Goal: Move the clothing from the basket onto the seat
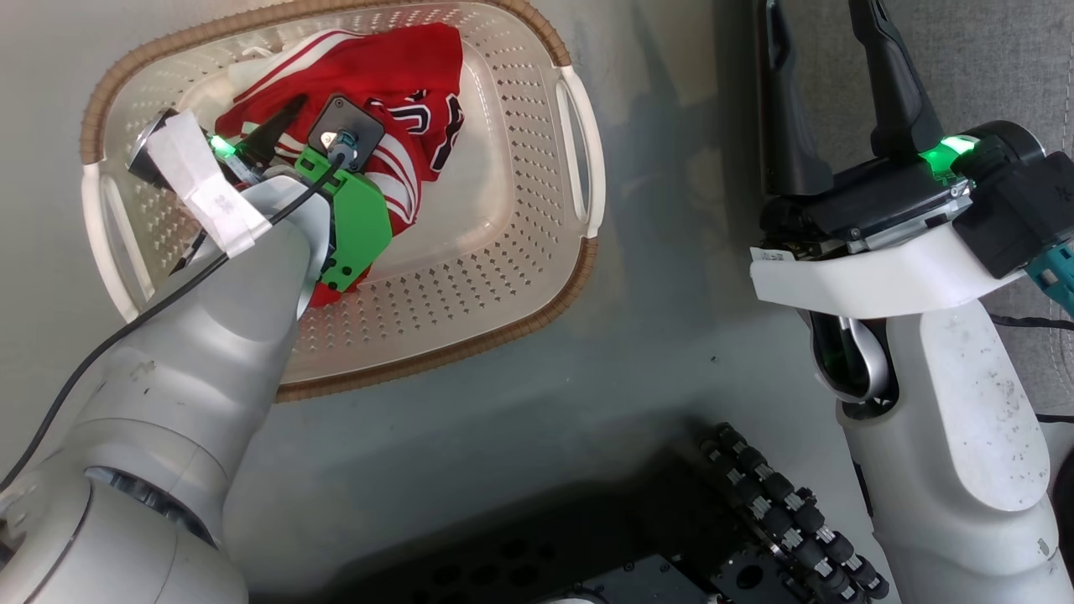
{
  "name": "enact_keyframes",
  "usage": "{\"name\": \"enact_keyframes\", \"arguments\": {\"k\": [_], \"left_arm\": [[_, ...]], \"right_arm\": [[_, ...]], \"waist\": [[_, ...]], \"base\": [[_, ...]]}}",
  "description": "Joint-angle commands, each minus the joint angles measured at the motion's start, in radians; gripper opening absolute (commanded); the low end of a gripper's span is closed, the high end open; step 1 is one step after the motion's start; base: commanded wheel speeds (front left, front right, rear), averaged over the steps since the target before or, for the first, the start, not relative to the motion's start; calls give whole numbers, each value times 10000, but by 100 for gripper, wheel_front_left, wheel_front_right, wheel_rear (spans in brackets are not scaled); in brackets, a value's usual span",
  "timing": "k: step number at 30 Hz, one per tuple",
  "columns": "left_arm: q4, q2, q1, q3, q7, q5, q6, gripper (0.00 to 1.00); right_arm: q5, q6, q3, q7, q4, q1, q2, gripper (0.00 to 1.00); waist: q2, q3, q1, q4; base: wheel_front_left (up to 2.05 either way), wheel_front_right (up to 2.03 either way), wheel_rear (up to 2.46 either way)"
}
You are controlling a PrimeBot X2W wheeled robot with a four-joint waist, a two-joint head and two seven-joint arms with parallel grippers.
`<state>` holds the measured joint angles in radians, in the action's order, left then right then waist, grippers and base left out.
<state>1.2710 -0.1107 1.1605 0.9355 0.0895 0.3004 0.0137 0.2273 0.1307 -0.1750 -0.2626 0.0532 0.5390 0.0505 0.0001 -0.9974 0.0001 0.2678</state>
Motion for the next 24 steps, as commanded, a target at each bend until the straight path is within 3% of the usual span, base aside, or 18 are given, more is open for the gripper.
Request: {"name": "enact_keyframes", "arguments": {"k": [1, 13, 14, 15, 17, 24], "left_arm": [[71, -98, 181, 21, -130, -39, 116, 100], [163, -30, 326, -7, -1366, 323, 110, 100], [165, -22, 329, -70, -1487, 441, 52, 80], [170, -13, 316, -99, -1655, 489, 12, 46], [174, 4, 317, -105, -1921, 516, -36, 3], [174, 24, 254, 215, -2033, 320, 80, 0]], "right_arm": [[49, 0, -33, -33, 47, 9, -3, 100], [224, 0, -290, -33, 190, 117, -1, 100], [220, 0, -303, -33, 204, 114, -1, 100], [231, 0, -315, -33, 216, 111, -3, 100], [221, 0, -322, -33, 249, 110, -1, 100], [214, 0, -279, -33, 265, 72, -1, 100]], "waist": [[-1, -136, -1, 78], [-1, -323, -1, 208], [-1, -327, -1, 216], [-1, -324, -1, 224], [-1, -319, -1, 239], [-1, -167, -1, 245]], "base": [[0, 0, 0], [0, 0, 0], [0, 0, 0], [0, 0, 0], [0, 0, 0], [0, 0, 0]]}}
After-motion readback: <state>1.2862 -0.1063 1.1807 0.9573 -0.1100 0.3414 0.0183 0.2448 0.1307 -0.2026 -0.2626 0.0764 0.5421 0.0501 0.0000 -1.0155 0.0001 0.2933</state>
